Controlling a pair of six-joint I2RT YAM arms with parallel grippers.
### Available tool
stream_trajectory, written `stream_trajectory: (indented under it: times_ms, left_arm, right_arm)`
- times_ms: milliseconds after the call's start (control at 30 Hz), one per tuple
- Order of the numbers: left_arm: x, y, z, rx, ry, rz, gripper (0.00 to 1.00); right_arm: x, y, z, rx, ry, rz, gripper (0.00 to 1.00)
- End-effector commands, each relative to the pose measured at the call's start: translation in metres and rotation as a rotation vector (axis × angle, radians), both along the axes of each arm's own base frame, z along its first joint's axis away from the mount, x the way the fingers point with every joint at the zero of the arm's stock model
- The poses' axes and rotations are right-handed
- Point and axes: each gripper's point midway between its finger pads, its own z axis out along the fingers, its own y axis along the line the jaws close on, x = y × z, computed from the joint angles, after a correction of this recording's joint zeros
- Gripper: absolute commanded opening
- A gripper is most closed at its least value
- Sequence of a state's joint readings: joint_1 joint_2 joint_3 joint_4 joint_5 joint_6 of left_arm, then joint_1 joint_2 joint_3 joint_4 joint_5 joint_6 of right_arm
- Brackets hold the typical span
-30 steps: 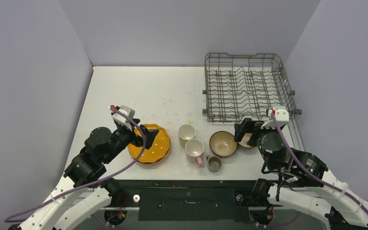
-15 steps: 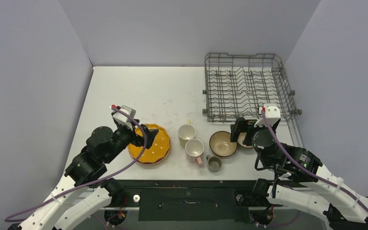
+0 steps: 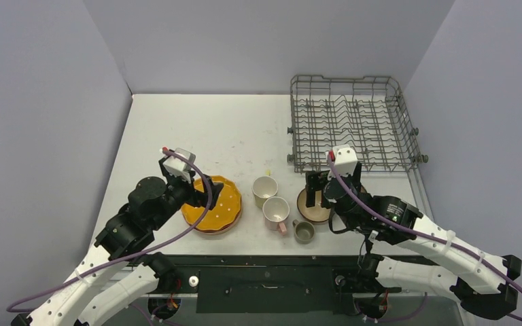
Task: Load the mixed dishes into the dish rack
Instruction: Move the dish rack to the center of the board.
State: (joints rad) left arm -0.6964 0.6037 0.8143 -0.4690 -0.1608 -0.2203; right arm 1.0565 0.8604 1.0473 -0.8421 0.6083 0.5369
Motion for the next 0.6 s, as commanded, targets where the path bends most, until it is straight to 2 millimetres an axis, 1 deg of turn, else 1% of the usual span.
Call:
stream_trajectory:
  times_ms: [0,167,300,433,567]
  left_arm:
    - [0.005,0.004,0.014,0.005,-0.021,0.027,0.96]
    - [0.007,0.004,0.01,0.018,-0.005,0.034,0.96]
    - [0.007,0.004,0.009,0.021,0.0,0.036,0.96]
    - [0.007,0.003,0.008,0.023,0.005,0.033,0.96]
    - [0.007,0.003,0.007,0.024,0.008,0.033,0.96]
  right_arm:
    - [0.001,0.013,0.01,0.039,0.0,0.005,0.82]
    - [0.001,0.013,-0.001,-0.002,0.032,-0.022,0.78]
    - [0.004,0.01,-0.006,-0.033,0.038,-0.053,0.76]
    - [0.011,0.008,-0.009,-0.058,0.035,-0.09,0.75]
    - [0.021,0.01,-0.015,-0.077,0.068,-0.109,0.69]
